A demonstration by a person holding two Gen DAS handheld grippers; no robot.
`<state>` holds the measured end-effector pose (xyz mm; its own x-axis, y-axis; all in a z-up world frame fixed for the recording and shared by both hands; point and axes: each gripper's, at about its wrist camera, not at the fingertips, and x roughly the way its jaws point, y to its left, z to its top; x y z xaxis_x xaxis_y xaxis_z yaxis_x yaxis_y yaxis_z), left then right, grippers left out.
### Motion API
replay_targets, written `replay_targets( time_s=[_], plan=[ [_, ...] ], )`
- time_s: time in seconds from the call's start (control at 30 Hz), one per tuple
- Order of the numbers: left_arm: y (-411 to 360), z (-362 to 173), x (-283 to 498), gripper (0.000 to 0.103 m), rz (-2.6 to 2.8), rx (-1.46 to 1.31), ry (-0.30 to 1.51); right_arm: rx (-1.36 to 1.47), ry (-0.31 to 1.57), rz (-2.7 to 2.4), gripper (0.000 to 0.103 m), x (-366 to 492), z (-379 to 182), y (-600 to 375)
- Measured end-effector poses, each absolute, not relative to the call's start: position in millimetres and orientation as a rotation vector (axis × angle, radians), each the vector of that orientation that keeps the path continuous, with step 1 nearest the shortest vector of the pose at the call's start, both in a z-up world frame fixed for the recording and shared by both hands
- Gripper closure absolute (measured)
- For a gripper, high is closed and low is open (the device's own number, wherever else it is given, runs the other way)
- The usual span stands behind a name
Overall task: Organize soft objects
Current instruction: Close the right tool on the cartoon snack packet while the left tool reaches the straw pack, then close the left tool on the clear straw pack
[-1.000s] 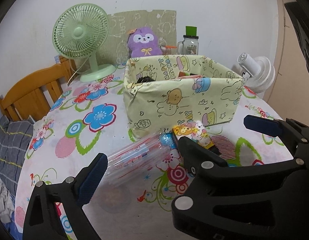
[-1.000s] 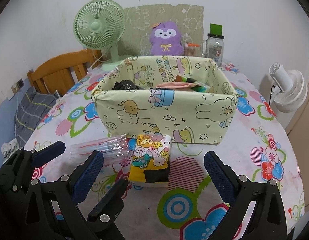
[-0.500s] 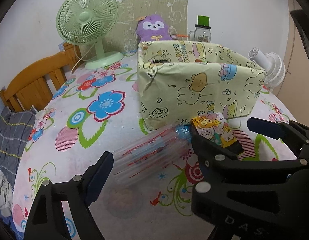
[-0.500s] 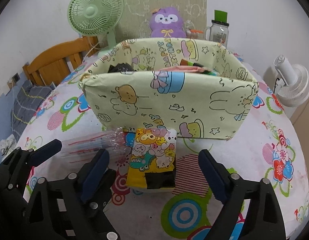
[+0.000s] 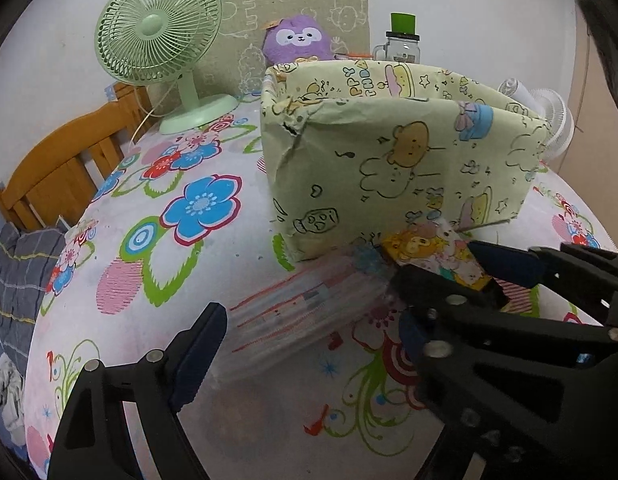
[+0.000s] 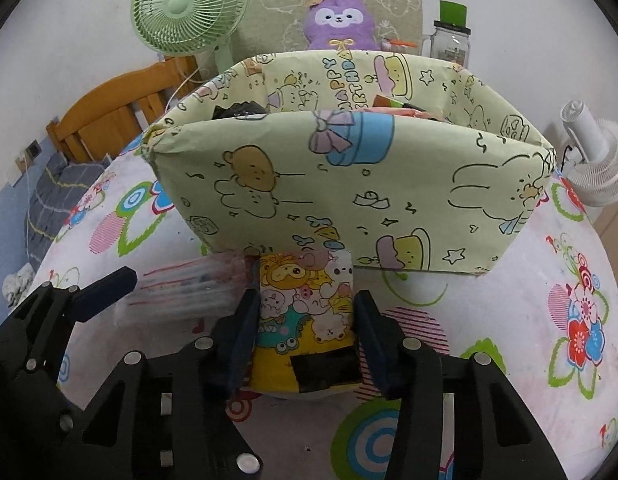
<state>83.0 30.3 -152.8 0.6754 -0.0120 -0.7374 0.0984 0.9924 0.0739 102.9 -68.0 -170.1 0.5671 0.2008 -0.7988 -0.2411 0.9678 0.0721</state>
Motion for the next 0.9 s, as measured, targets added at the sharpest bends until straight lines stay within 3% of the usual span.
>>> replay_targets(
  time_s=[0.6,0.63,0.7,0.77,0.9],
  plan=[
    [28,-157,101,0.014,-0.080,0.136,0.843,-0.029,0.935,0.211,0.053,103,-166,-75],
    [29,-156,101,0.017,-0.083,0.131,0.846,-0.029,0.935,0.210,0.053,103,-166,-76],
    [29,-156,100,0.037,-0.123,0.106,0.859,-0.026,0.935,0.209,0.052,103,-165,-76],
    [27,-155,99,0.050,-0.155,0.090,0.867,-0.023,0.933,0.208,0.052,102,-165,-76],
    [18,-153,93,0.065,-0.169,0.124,0.860,-0.027,0.933,0.209,0.052,102,-165,-76]
  ],
)
